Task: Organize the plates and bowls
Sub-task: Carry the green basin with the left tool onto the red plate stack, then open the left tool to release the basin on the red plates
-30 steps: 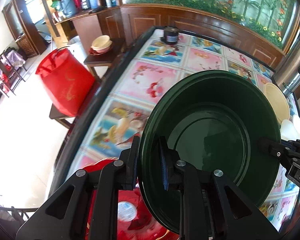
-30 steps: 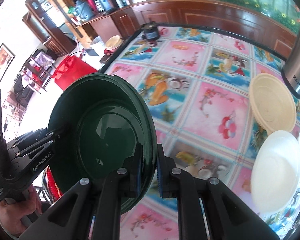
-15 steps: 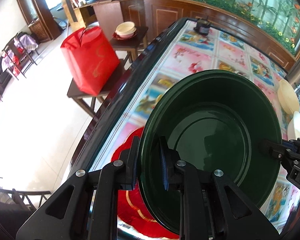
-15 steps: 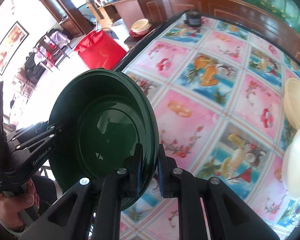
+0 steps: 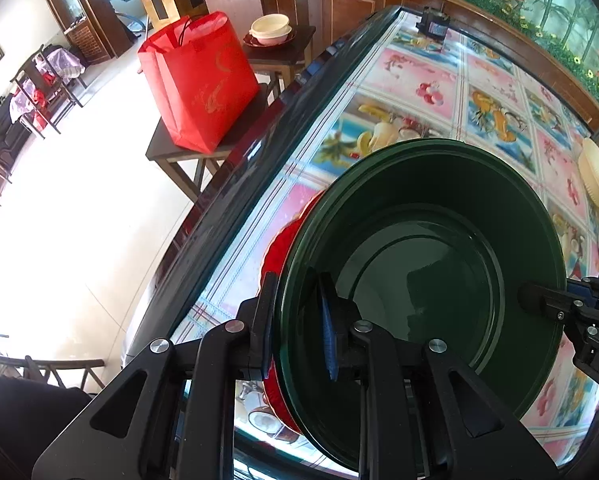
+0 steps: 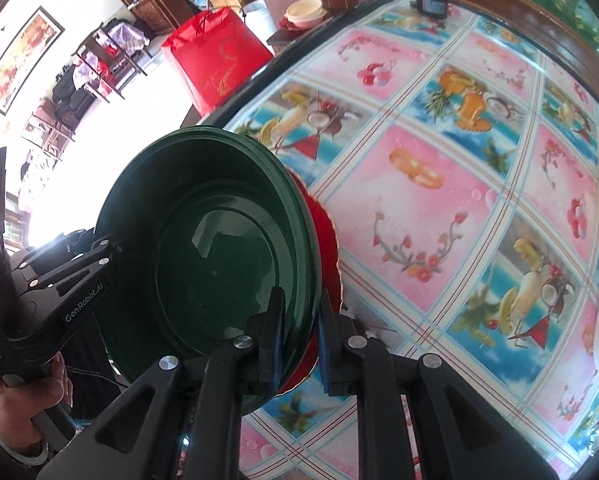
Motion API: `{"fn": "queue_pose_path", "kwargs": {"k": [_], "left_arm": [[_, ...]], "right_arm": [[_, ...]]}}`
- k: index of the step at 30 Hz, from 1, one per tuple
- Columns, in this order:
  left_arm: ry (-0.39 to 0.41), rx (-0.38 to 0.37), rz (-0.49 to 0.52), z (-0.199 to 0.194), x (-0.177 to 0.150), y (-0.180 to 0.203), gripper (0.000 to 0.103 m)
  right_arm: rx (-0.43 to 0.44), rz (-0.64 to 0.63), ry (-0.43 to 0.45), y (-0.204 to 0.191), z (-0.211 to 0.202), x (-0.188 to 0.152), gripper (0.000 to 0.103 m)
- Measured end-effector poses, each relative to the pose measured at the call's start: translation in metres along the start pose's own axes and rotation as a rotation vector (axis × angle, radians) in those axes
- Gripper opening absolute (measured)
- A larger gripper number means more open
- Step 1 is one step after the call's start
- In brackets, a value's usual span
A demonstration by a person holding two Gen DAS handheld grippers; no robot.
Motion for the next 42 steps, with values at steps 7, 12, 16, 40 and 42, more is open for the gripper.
{"fn": "queue_pose_path", "kwargs": {"k": [7,12,16,40,42], "left_arm": [[-0.016,0.003,-0.001,0.012,-0.007,-0.002,0.02],[-0.017,0.0,0.001,0.016,-0.008,0.0,0.02],[-0.007,-0.001,-0.003,0.016,-0.008,0.001,0.021],[0.166,-0.01,0.017,-0.041,0.028,0.009,0.056],[0.177,-0.021,0.022,-0.046,0.034,0.016,0.056]], "right_arm": [[-0.011,-0.006,-0.039,0.001,0.013,-0.007,0.015],[-0.016,-0.004,-0.047,0.001,0.016,-0.008,0.015],[-0.02,-0.006,-0.041,0.002,0.015,-0.008,0.015],[0.023,0.001,0.056,-0.005,-0.02,0.003,0.027],[0.027,0.011,0.072,-0.003,-0.026,0.005,0.027]]}}
Point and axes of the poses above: each gripper's, at about its wrist camera, not at the fingertips, and z roughly the way its jaws point, y to its right, x to its top, the point moved 9 cm from there along z, roughly the way its jaws point, and after that the axes turned 10 degrees about x, right-handed, at the moved point
